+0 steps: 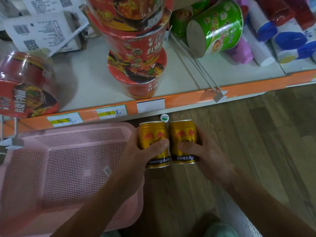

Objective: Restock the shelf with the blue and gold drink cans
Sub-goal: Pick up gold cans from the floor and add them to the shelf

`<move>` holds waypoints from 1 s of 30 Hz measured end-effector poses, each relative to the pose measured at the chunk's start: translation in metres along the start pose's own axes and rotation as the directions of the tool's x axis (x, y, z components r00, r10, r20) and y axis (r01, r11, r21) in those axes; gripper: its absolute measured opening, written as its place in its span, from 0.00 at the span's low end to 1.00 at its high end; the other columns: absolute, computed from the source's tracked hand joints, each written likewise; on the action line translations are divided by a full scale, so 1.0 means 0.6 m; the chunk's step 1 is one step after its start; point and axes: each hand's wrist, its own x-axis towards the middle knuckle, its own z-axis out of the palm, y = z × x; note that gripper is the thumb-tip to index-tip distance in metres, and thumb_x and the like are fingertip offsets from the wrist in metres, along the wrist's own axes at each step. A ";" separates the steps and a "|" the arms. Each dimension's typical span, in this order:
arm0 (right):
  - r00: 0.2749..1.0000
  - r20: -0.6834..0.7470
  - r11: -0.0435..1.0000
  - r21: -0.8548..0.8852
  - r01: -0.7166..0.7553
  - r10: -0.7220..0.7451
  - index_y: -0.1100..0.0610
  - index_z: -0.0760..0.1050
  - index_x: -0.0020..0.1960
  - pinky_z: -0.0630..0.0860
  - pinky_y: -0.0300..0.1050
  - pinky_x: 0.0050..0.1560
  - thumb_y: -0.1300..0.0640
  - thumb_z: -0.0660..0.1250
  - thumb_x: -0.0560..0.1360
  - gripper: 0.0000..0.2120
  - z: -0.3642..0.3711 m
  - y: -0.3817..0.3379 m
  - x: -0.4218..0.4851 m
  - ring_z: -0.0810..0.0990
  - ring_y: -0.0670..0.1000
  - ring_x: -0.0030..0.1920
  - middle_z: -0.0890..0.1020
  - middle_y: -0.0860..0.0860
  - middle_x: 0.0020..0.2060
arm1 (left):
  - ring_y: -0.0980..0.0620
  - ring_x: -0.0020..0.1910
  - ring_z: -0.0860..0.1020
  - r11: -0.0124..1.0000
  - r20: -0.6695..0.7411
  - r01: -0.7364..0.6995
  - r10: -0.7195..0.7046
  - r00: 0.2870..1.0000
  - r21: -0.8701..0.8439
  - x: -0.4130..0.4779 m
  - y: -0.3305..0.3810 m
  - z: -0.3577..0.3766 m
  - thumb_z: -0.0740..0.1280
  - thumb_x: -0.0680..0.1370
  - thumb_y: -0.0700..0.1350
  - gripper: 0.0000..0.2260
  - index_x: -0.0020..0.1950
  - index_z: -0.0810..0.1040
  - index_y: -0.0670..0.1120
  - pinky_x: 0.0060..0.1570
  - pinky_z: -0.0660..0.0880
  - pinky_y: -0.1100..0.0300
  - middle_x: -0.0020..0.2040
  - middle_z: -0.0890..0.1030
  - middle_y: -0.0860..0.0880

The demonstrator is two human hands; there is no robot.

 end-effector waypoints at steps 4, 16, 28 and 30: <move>0.992 -0.091 0.996 0.022 -0.084 0.086 0.56 0.73 0.66 0.82 0.53 0.50 0.47 0.78 0.63 0.35 0.025 -0.002 -0.037 0.85 0.60 0.54 0.84 0.59 0.55 | 0.43 0.56 0.84 0.998 -0.021 0.056 -0.056 0.998 0.009 -0.038 0.005 0.008 0.79 0.66 0.51 0.32 0.68 0.72 0.52 0.52 0.82 0.44 0.59 0.83 0.44; 0.952 -0.267 0.965 -0.171 -0.198 0.149 0.52 0.76 0.61 0.82 0.65 0.51 0.35 0.78 0.59 0.36 0.105 -0.207 -0.259 0.85 0.59 0.51 0.85 0.57 0.50 | 0.41 0.48 0.84 0.983 -0.110 0.184 -0.186 0.976 -0.027 -0.237 0.198 0.073 0.80 0.63 0.50 0.26 0.59 0.78 0.49 0.40 0.82 0.49 0.50 0.84 0.42; 0.980 -0.178 0.948 -0.288 -0.137 0.088 0.48 0.75 0.61 0.85 0.51 0.43 0.40 0.80 0.62 0.31 0.250 -0.628 -0.469 0.86 0.51 0.46 0.85 0.50 0.47 | 0.38 0.54 0.83 0.992 -0.273 0.125 -0.118 0.955 0.006 -0.519 0.573 0.207 0.82 0.60 0.62 0.34 0.61 0.78 0.51 0.57 0.78 0.34 0.54 0.85 0.42; 0.987 -0.139 0.942 -0.312 -0.121 0.081 0.48 0.75 0.61 0.84 0.46 0.44 0.42 0.81 0.64 0.30 0.270 -0.699 -0.504 0.86 0.48 0.46 0.86 0.49 0.47 | 0.39 0.55 0.83 0.995 -0.285 0.103 -0.099 0.954 0.001 -0.557 0.630 0.238 0.82 0.59 0.64 0.36 0.61 0.78 0.52 0.59 0.77 0.34 0.55 0.85 0.43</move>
